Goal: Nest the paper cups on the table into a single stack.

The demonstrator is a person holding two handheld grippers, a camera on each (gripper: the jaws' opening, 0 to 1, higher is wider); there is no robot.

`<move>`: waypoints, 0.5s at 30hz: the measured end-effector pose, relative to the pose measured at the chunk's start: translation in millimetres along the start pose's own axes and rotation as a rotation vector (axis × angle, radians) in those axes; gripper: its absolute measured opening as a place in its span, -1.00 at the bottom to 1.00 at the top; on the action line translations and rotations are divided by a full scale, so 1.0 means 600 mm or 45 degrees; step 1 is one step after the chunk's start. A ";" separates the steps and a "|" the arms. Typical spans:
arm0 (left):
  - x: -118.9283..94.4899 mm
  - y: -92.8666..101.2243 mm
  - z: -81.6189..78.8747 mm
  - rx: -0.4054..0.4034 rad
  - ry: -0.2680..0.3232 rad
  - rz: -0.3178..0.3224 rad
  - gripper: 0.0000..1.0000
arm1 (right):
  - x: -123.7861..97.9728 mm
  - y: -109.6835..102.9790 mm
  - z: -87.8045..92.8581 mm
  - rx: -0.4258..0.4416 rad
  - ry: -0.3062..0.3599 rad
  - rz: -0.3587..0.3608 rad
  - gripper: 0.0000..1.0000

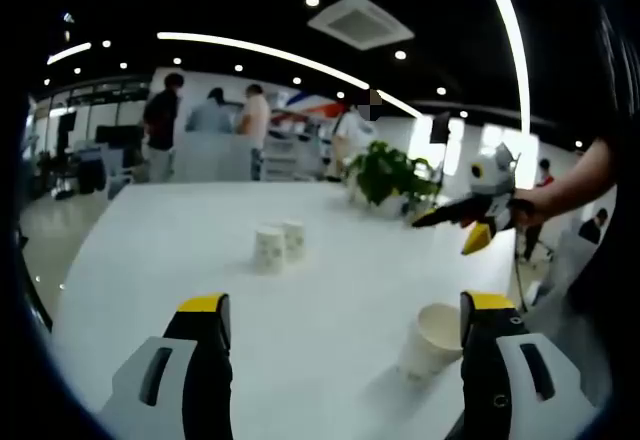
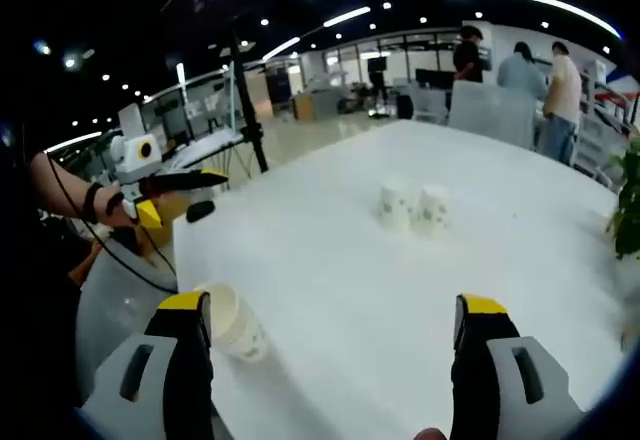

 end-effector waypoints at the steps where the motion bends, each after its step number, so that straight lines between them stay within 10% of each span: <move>1: 0.000 0.000 0.000 0.000 0.000 0.000 0.87 | 0.001 0.000 0.000 -0.007 -0.001 -0.004 1.00; 15: -0.005 -0.005 0.007 -0.017 -0.006 -0.012 0.87 | 0.025 0.011 -0.010 -0.011 -0.011 -0.031 1.00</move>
Point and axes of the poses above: the point that each gripper's makers call its tool centre point, and the gripper's own axes: x roughly forward along the fingers, y roughly to its right, z roughly out of its underside, the point moved 10 cm from there along -x, roughly backward along the fingers, and after that the axes turned 4 degrees about -x, right-handed, at the moved point
